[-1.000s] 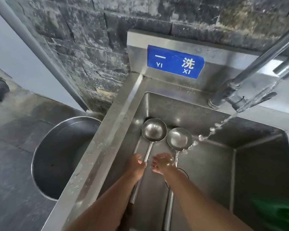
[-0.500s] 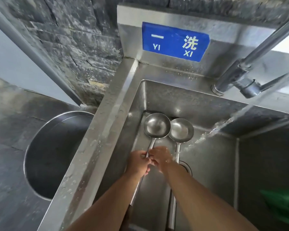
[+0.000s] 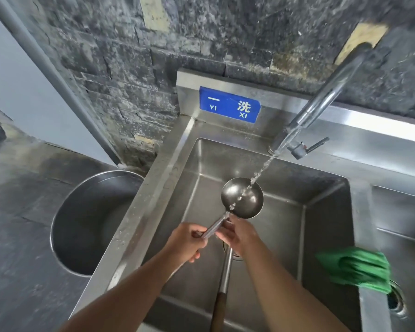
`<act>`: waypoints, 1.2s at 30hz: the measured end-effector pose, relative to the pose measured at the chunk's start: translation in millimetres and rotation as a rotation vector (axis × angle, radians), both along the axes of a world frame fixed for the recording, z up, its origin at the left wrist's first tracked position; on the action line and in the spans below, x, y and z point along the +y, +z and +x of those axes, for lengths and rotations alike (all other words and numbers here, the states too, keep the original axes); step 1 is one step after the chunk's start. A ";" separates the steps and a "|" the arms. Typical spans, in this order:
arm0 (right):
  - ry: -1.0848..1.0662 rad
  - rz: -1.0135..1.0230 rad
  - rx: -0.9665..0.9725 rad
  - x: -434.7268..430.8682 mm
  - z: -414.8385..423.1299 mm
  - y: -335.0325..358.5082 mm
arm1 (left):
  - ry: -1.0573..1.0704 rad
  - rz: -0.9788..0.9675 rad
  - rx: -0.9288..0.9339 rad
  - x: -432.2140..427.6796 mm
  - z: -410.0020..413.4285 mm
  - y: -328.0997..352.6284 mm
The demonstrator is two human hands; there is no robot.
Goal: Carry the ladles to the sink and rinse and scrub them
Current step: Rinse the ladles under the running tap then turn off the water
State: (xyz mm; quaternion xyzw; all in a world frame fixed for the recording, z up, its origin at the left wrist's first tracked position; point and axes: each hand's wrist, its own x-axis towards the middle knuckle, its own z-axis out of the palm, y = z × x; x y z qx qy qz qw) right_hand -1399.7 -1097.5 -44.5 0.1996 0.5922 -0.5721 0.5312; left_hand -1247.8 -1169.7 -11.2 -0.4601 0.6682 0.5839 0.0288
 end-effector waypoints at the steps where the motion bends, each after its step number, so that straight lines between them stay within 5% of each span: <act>1: -0.028 -0.003 -0.008 6.0 -3.2 6.4 | -0.031 -0.008 -0.002 -0.3 3.3 4.6; 10: -0.006 0.129 -0.025 45.5 -19.2 36.3 | -0.219 -0.102 0.028 -17.2 23.1 36.1; 22: 0.166 0.172 0.168 31.7 -7.9 30.4 | -0.404 0.030 -0.188 -44.5 11.8 49.9; 29: 0.274 0.067 0.034 23.7 -3.4 28.0 | -0.589 -0.301 -0.355 -46.8 -24.4 49.6; 36: 0.518 0.076 0.333 4.7 -28.3 46.4 | -0.736 -0.643 -0.460 -68.6 -21.3 67.0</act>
